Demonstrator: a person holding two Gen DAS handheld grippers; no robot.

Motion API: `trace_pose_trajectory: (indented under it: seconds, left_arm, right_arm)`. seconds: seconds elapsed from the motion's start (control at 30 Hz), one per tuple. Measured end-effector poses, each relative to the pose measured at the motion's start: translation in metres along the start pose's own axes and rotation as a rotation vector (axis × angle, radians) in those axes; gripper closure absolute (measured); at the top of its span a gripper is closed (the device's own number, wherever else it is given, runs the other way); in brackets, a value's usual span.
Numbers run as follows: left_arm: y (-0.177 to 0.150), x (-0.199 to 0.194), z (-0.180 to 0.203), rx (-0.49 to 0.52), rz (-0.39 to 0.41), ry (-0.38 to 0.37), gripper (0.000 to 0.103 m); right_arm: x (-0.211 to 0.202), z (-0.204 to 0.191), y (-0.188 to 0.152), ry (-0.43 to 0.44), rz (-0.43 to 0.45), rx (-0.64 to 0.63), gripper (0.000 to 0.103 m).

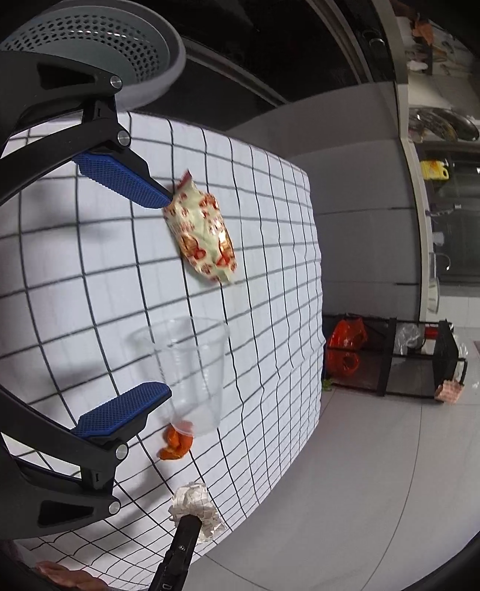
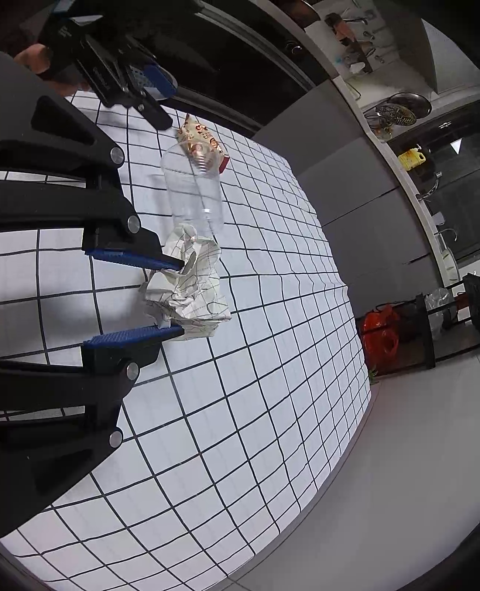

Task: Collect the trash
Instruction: 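Grasp the crumpled white paper with the right tool while the left tool grasps the clear cup rim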

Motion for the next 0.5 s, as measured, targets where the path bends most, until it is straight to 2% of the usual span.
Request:
trace_pose_trajectory:
  seconds: [0.33, 0.37, 0.43, 0.5]
  left_arm:
    - [0.001, 0.036, 0.026, 0.018, -0.014, -0.089, 0.01]
    - [0.001, 0.038, 0.028, 0.014, -0.016, -0.097, 0.013]
    - [0.002, 0.043, 0.03, -0.007, -0.023, -0.129, 0.026]
    - [0.001, 0.045, 0.033, -0.027, -0.033, -0.156, 0.051]
  right_arm:
    - [0.004, -0.005, 0.002, 0.028, -0.013, -0.007, 0.074]
    - [0.004, -0.005, 0.002, 0.03, -0.013, -0.008, 0.074]
    - [0.004, -0.004, 0.001, 0.03, -0.015, -0.011, 0.074]
    - [0.005, -0.004, -0.001, 0.027, -0.019, -0.013, 0.074]
Point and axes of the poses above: each gripper's, at about its wrist camera, not at the fingertips, and x roughly the way its jaws point, z to its right, y to its top, the point moved 3 cm from there along x, roughly the way its jaws point, and after that the axes turned 14 degrees about z, right-handed, at the moved point
